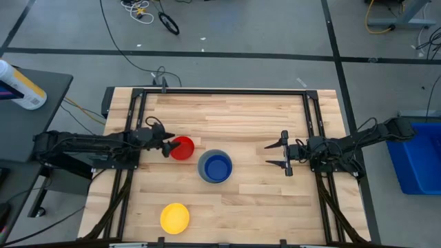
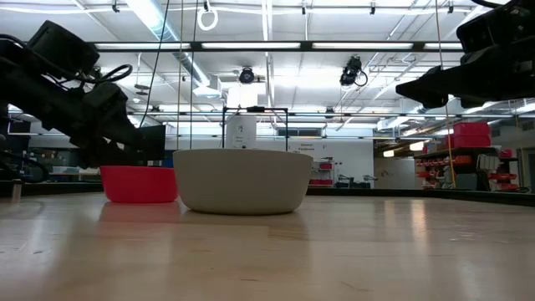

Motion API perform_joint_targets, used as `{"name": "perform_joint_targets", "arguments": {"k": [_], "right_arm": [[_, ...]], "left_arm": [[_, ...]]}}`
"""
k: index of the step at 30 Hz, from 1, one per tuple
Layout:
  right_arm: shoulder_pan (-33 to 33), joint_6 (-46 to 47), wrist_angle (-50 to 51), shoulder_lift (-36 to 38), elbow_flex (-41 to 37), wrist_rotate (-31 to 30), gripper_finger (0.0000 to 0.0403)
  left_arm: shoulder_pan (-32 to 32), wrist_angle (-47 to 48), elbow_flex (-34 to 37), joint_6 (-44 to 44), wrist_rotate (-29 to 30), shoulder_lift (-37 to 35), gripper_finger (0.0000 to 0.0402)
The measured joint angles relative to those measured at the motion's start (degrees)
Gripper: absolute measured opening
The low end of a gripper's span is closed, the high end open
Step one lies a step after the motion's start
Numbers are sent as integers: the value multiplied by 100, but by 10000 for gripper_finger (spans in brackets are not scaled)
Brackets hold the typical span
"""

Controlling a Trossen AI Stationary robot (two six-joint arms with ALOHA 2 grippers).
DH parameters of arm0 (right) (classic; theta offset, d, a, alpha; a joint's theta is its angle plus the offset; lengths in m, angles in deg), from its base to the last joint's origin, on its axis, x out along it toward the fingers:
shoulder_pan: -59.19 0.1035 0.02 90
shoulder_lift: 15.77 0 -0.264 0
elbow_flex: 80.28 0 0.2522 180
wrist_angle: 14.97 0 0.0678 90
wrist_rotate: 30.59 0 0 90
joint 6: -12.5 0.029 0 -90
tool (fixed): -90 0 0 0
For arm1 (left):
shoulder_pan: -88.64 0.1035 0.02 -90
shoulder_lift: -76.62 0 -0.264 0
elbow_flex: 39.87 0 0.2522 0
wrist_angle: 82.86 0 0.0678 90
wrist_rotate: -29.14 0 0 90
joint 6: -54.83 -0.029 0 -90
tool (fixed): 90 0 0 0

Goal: Nest bowls inside each other
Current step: Stack the red bowl on the dark blue bowl

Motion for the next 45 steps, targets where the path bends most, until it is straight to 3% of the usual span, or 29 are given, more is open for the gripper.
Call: {"name": "perform_joint_targets", "arguments": {"k": [8, 17, 28, 45], "right_arm": [[0, 0, -4, 0, 0, -1, 273], [0, 0, -6, 0, 0, -7, 267], [1, 9, 1, 0, 0, -14, 238], [0, 56, 31, 0, 0, -20, 207]], "left_arm": [[0, 7, 0, -59, 31, 600, 341], [0, -1206, 0, -150, -3, 1721, 340], [0, -1888, -154, -366, 39, 2763, 268], [-4, -2169, -170, -828, 37, 2890, 203]]}}
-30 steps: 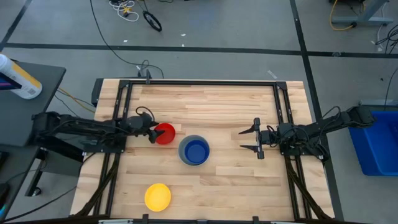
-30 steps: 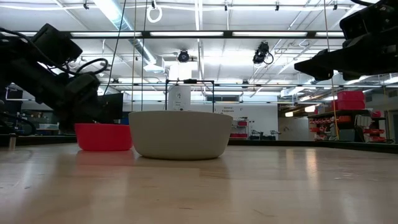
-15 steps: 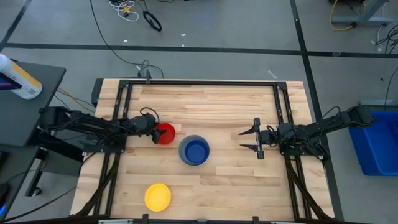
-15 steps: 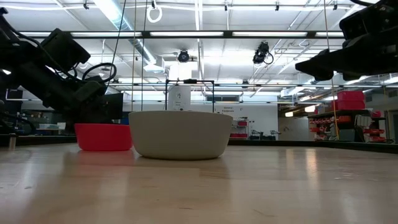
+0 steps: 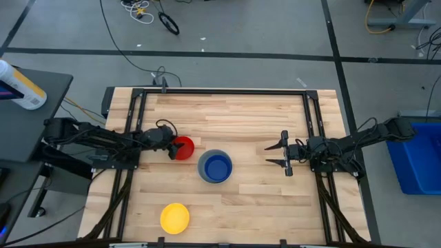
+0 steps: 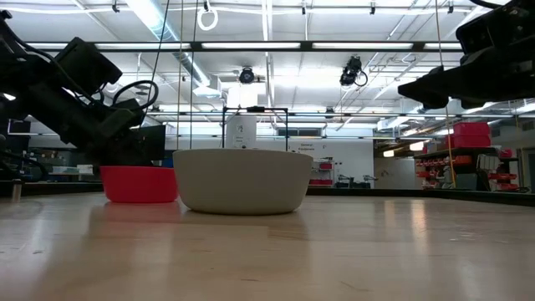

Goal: Nest bowls inside each other
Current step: Stack the red bowl on the dark blue bowl

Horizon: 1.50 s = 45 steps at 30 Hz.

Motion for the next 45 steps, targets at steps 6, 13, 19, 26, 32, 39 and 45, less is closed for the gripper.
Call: {"name": "perform_joint_targets", "arguments": {"k": [6, 13, 19, 26, 32, 39, 45], "right_arm": [[0, 49, 0, 0, 0, -1, 195], [0, 44, 2, 0, 0, -2, 182], [0, 34, 2, 0, 0, -2, 173], [0, 34, 2, 0, 0, -2, 163], [0, 34, 3, 0, 0, -2, 157], [0, 58, 4, 0, 0, -6, 161], [0, 73, 4, 0, 0, -7, 173]], "left_arm": [[-1, -12, -5, -202, -18, 0, 184], [-1, -8, -7, -456, -19, 0, 132], [-7, -40, -9, -688, -18, 0, 48], [-133, -111, -18, -990, 209, -4, 7], [-300, -327, -14, -1191, 562, -4, 6], [-474, -1182, -9, -1571, 998, 1, 6], [-651, -2383, -9, -2126, 1055, 0, 6]]}}
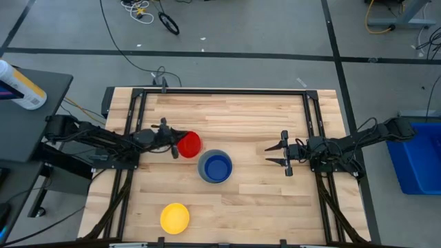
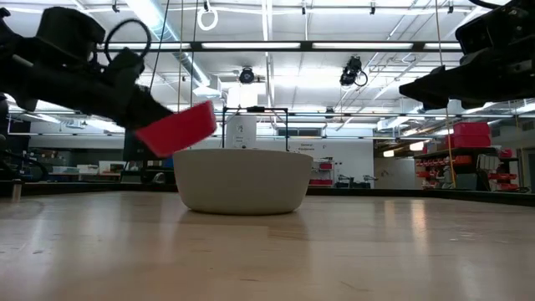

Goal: Nest bowls inside each other
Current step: Stack the red bowl on the dark blue bowl

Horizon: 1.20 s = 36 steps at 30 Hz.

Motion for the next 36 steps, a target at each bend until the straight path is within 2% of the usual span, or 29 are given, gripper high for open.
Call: {"name": "perform_joint_targets", "arguments": {"k": [5, 14, 22, 27, 31, 36], "right_arm": [[0, 1, 0, 0, 0, 0, 183], [0, 0, 0, 0, 0, -2, 202], [0, 2, 0, 0, 0, -153, 216], [-1, 19, 0, 0, 0, -152, 224], [0, 20, -2, 0, 0, -151, 229], [0, 20, -4, 0, 0, -151, 236]], "left_arm": [[-180, -744, -2, -283, 7, 0, 6], [-645, -1403, -4, -538, -249, 0, 6], [-822, -1410, -146, -539, -409, 4, 6], [-832, -710, -586, -513, -457, 24, 6], [-856, -642, -919, -550, -549, 438, 6], [-867, -1289, -1367, -635, -752, 1573, 6]]}}
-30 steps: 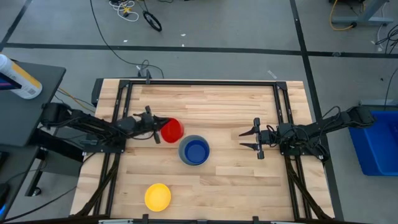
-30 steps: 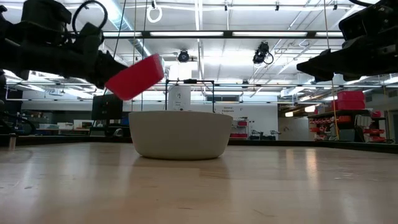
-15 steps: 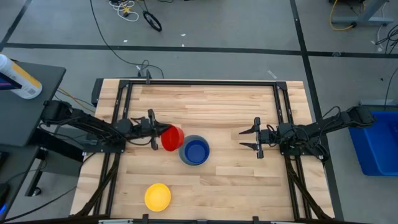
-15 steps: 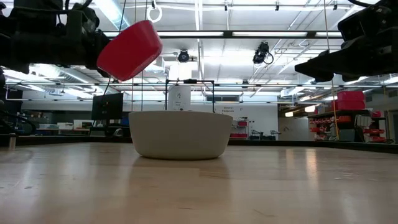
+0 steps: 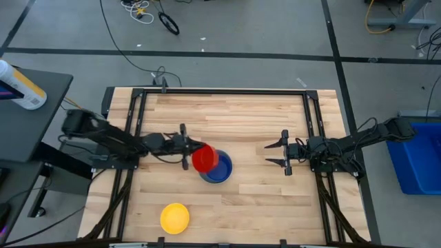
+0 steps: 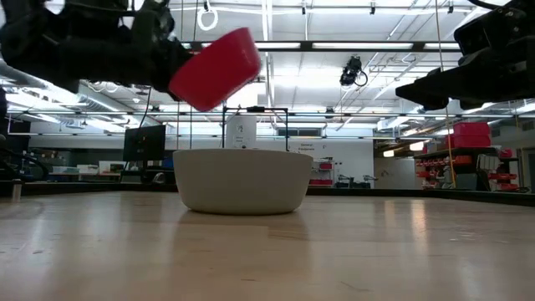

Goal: Nest bowls inside each other
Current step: Stack the red bowl on the dark blue bowl

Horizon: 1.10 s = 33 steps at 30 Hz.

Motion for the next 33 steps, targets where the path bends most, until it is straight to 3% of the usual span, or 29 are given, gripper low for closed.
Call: {"name": "perform_joint_targets", "arguments": {"k": [5, 9, 22, 33], "right_arm": [[0, 20, 2, -1, 0, 2, 245], [0, 46, 3, 0, 0, 2, 252], [0, 83, 2, 0, -1, 4, 270], [0, 68, 2, 0, 0, 5, 277]], "left_arm": [[-6, -1186, -336, -81, -116, 1179, 6], [-6, -1852, -344, -21, -129, 1708, 6], [-6, -1145, -342, 365, -150, 1797, 6], [-8, -1192, -493, 343, -219, 1797, 6]]}}
